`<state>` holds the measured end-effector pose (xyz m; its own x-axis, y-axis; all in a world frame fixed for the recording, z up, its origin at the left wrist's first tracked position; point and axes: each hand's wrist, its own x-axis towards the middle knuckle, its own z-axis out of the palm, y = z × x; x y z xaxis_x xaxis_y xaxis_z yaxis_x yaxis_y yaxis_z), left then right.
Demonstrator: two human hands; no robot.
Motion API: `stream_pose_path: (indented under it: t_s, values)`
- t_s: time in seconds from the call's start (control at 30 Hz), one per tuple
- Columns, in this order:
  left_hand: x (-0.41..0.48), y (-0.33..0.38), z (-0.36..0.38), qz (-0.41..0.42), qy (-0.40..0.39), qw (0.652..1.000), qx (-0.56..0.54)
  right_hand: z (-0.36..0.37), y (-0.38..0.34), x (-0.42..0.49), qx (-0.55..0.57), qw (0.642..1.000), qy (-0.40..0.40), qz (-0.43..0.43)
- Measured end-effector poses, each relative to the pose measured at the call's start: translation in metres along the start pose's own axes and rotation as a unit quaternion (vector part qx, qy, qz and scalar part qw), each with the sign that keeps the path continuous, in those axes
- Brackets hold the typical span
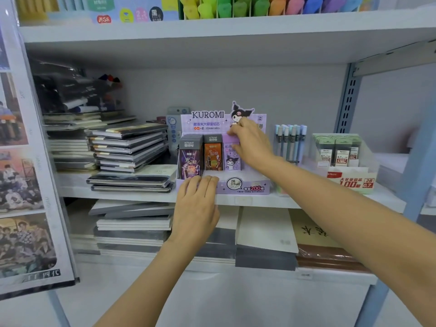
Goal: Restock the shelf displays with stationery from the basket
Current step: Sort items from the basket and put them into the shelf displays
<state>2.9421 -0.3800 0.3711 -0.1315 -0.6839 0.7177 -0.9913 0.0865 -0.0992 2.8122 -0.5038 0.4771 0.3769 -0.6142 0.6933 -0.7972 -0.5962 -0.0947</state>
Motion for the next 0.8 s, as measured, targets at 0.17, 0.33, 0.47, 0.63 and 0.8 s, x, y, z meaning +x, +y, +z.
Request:
stream_pose_path:
  t_s: [0.17,0.33,0.47,0.63,0.8]
  values:
    - [0.000,0.001,-0.003,0.007,-0.008,1.000,-0.013,-0.014,-0.002,-0.013,-0.013,0.999,-0.029,-0.022]
    - [-0.031,0.024,0.010,-0.017,0.050,0.996,-0.073,-0.025,-0.019,-0.090,0.186,0.974,0.079,-0.106]
    - [-0.098,0.060,0.060,-0.013,0.015,0.986,-0.166,0.010,-0.013,-0.193,0.280,0.955,0.005,-0.101]
    - [-0.215,0.098,0.139,-0.026,-0.303,0.922,-0.241,0.100,0.031,-0.320,0.281,0.923,-0.254,0.071]
    - [-0.312,0.111,0.187,-0.027,-0.520,0.839,-0.158,0.171,0.080,-0.439,0.207,0.844,-0.467,0.164]
